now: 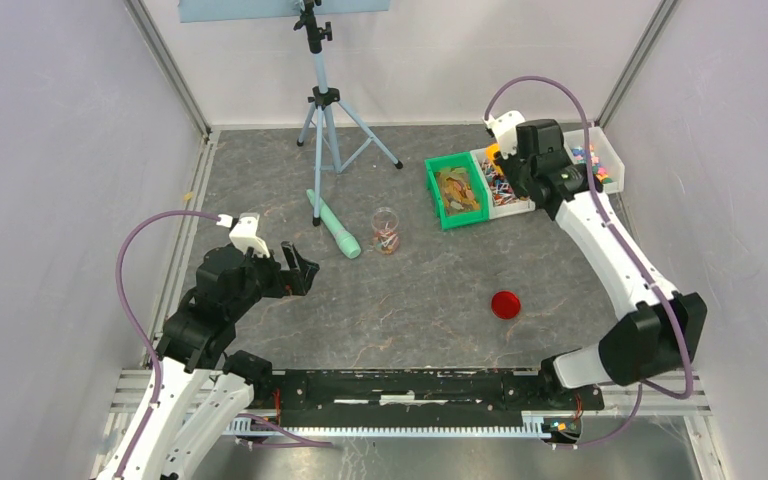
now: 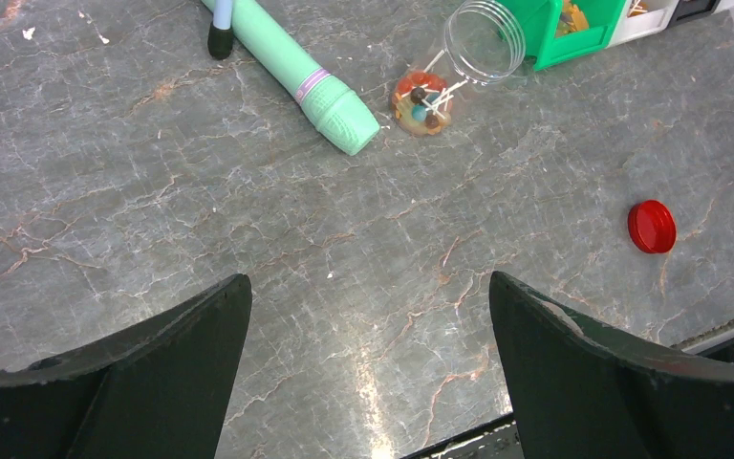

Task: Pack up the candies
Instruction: Scoop the fake candies from the storage box.

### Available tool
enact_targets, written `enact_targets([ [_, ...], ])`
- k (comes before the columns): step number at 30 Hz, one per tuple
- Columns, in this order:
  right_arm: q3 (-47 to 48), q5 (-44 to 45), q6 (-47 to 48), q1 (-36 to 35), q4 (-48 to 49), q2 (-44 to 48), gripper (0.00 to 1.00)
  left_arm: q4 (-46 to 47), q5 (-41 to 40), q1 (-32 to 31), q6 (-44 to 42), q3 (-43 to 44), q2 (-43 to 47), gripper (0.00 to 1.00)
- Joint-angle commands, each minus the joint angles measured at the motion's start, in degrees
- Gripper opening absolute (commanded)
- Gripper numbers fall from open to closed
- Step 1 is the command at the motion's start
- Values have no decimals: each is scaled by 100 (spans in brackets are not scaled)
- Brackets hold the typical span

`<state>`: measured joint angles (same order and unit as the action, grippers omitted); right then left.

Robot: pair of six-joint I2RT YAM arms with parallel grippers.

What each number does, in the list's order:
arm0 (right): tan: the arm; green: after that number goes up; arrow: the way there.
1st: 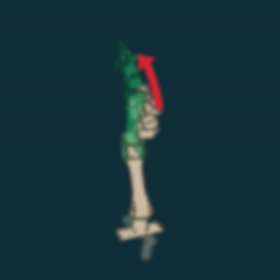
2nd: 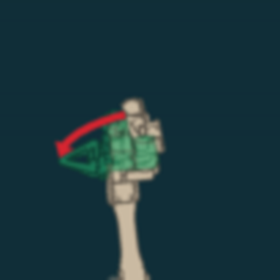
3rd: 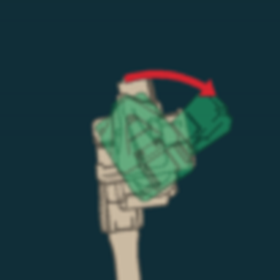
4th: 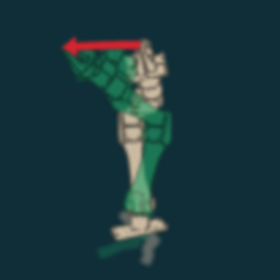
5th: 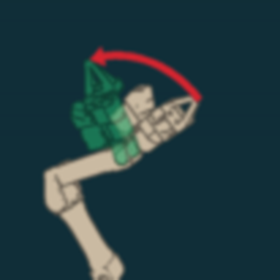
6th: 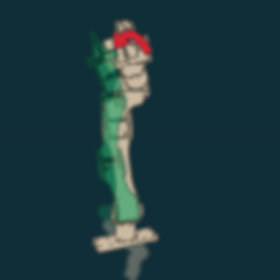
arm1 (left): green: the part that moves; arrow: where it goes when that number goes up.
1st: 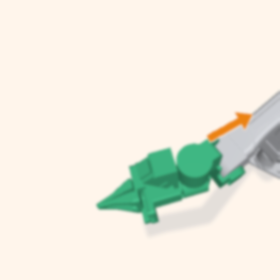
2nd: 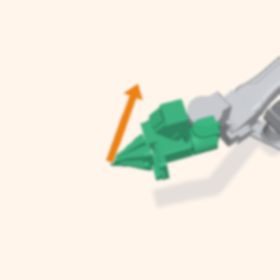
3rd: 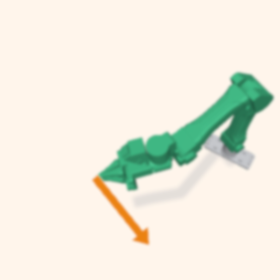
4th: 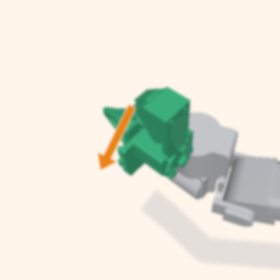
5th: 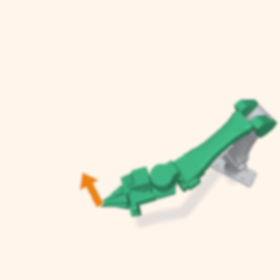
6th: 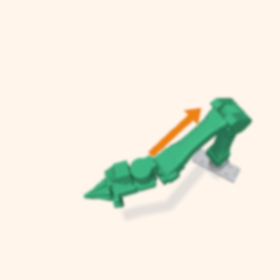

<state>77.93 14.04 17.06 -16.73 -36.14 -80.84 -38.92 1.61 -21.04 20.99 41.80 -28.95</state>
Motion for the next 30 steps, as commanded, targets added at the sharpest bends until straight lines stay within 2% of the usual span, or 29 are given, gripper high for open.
enact_targets([
  [1, 563, -522, -208, 392, -734, -444, 0, 176, 45, -10, -69, -3, 3, 100],
  [15, 1941, 246, -438, 445, -2010, -1909, 0, 200, 103, -14, -69, -23, -6, 100],
  [21, 1875, 637, -341, 449, -2167, -2053, 0, 206, 126, -10, -77, -21, -37, 100],
  [30, 2129, 261, -282, 448, -2325, -2396, 0, 205, 94, -7, -69, -22, -7, 100],
])
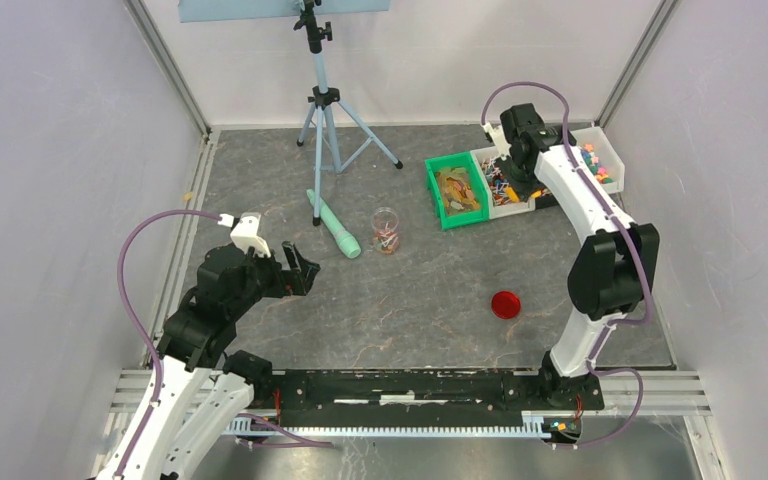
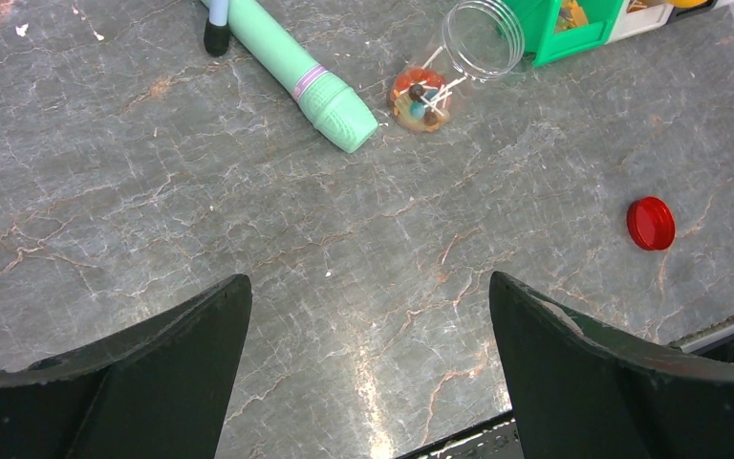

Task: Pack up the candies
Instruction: Scoop the fake candies from the storage box.

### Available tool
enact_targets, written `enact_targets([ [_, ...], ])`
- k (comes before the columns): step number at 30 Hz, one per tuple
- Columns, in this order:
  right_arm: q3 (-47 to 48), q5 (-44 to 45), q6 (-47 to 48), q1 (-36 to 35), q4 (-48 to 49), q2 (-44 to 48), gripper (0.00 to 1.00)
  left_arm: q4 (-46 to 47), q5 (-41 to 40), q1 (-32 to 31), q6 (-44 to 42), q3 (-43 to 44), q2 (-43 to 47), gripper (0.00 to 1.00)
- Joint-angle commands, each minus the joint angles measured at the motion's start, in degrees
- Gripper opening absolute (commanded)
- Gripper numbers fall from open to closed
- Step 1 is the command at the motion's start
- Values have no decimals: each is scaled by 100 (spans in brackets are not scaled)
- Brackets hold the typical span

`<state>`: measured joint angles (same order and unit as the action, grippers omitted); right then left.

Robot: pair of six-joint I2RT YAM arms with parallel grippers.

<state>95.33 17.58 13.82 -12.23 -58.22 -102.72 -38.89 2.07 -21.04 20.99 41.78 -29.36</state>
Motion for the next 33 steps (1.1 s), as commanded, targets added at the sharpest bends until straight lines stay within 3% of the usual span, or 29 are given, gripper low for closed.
enact_targets([
  [1, 439, -113, 41, -3, -163, -274, 0, 194, 40, -10, -71, -15, 32, 100],
  [14, 742, -358, 164, -2, 259, -954, 0, 163, -60, -14, -60, -16, 71, 100],
  [33, -1577, -927, 19, 193, 2409, -17, 0, 158, -84, -7, -45, -7, 14, 100],
])
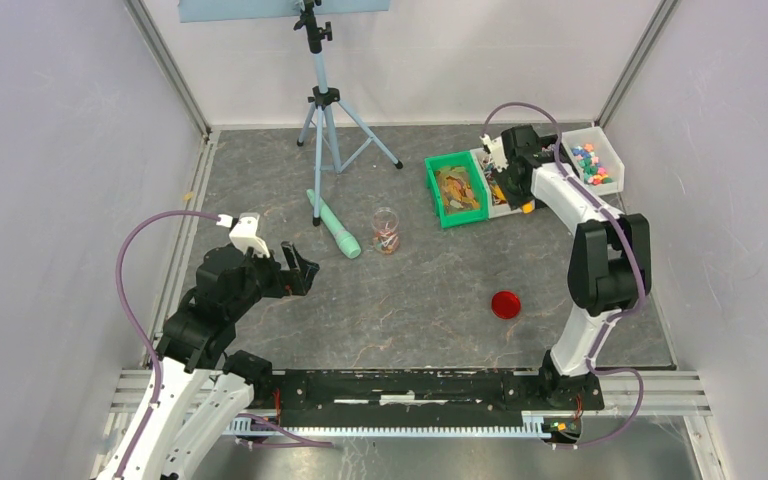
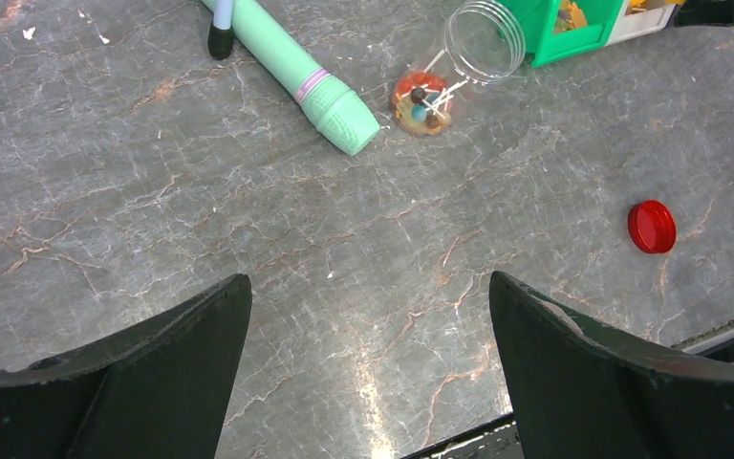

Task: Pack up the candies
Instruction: Scoop the fake candies from the storage box.

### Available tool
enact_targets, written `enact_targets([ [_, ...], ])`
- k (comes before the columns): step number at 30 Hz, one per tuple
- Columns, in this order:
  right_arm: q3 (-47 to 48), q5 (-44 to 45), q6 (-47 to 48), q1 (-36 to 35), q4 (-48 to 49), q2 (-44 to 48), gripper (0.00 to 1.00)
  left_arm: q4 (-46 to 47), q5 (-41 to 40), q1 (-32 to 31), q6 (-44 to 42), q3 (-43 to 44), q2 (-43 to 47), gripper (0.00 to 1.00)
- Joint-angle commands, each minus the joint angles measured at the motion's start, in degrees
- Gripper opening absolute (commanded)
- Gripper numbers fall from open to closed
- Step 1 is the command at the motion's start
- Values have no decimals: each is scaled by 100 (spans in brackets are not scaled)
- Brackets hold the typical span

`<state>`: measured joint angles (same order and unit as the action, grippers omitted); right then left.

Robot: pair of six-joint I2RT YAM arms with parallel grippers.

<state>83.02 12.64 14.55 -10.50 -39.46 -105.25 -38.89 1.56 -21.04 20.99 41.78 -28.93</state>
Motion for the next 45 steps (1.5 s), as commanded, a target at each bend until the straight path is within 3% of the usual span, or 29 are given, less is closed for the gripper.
enact_targets([
  [1, -461, -453, -57, 43, 630, 304, 0, 159, -29, -10, -43, -11, -43, 100],
  [9, -1212, -618, -33, 152, 1459, 644, 0, 159, -36, -9, -48, -6, -41, 100],
  [16, -1151, -678, -26, 167, 1715, 749, 0, 154, -6, -13, -41, 1, -71, 100],
  [32, -2678, -875, -171, 172, 3397, 1372, 0, 155, 31, -10, -25, -1, -63, 100],
  [45, -3185, -854, -154, 205, 3777, 2047, 0, 159, 0, -10, -16, -11, 19, 100],
])
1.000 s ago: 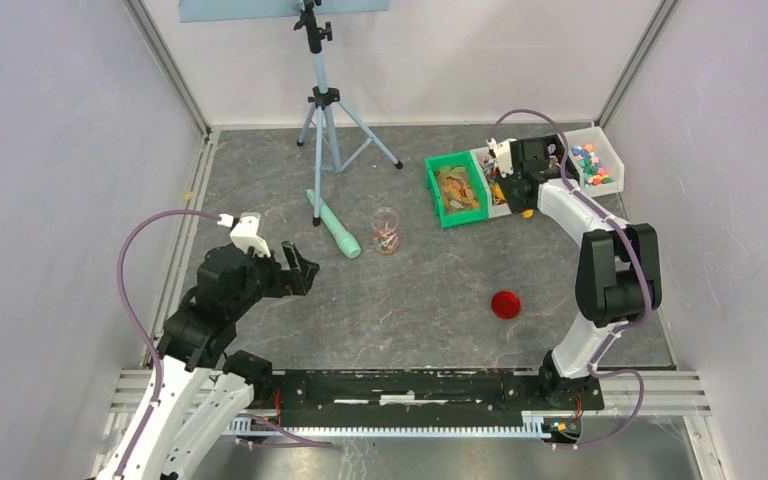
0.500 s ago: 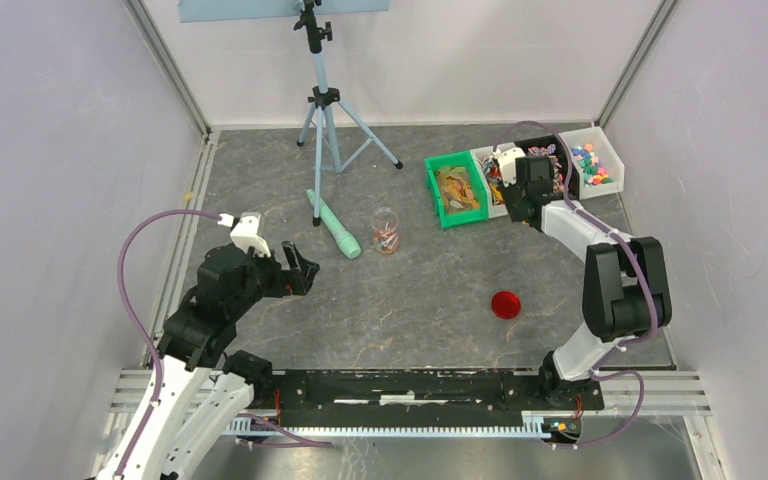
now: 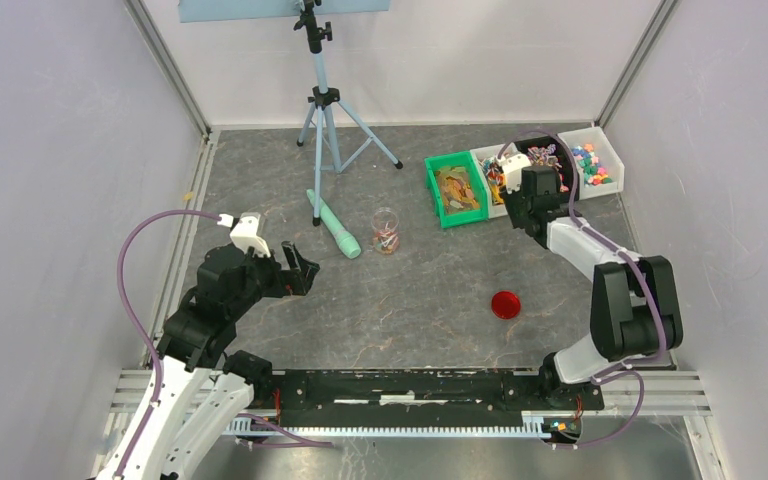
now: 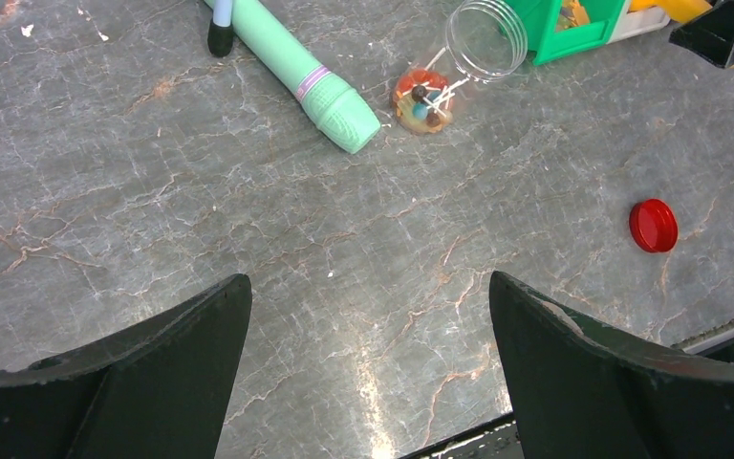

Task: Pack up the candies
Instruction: Scoop the fake candies from the storage box.

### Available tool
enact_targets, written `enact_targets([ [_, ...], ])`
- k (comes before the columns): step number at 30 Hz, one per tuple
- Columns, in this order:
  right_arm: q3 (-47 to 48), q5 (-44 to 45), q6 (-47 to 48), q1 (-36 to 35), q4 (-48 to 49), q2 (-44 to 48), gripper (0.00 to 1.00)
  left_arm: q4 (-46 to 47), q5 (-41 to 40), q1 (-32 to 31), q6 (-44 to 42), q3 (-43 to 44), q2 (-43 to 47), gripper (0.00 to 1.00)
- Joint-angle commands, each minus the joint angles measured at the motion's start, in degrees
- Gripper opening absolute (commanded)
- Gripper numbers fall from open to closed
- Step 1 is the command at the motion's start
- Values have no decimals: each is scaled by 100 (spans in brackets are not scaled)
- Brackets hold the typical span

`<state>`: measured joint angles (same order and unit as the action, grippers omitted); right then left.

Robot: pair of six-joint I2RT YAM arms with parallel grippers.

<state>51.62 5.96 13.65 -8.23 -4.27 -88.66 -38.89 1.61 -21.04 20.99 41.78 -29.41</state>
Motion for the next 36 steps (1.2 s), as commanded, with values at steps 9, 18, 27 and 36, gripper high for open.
enact_targets([
  [9, -310, 16, 5, -19, 241, 898, 0, 156, 21, -14, -27, -11, 40, 100],
  [18, -742, 332, -20, -14, 385, 1369, 0, 170, 63, -14, -25, -11, 11, 100],
  [27, -1452, 112, -355, -17, 1042, 2068, 0, 182, 164, -9, -25, -11, -4, 100],
  [36, -2044, -21, -477, -21, 1660, 2718, 0, 181, 132, -13, -16, -18, 59, 100],
])
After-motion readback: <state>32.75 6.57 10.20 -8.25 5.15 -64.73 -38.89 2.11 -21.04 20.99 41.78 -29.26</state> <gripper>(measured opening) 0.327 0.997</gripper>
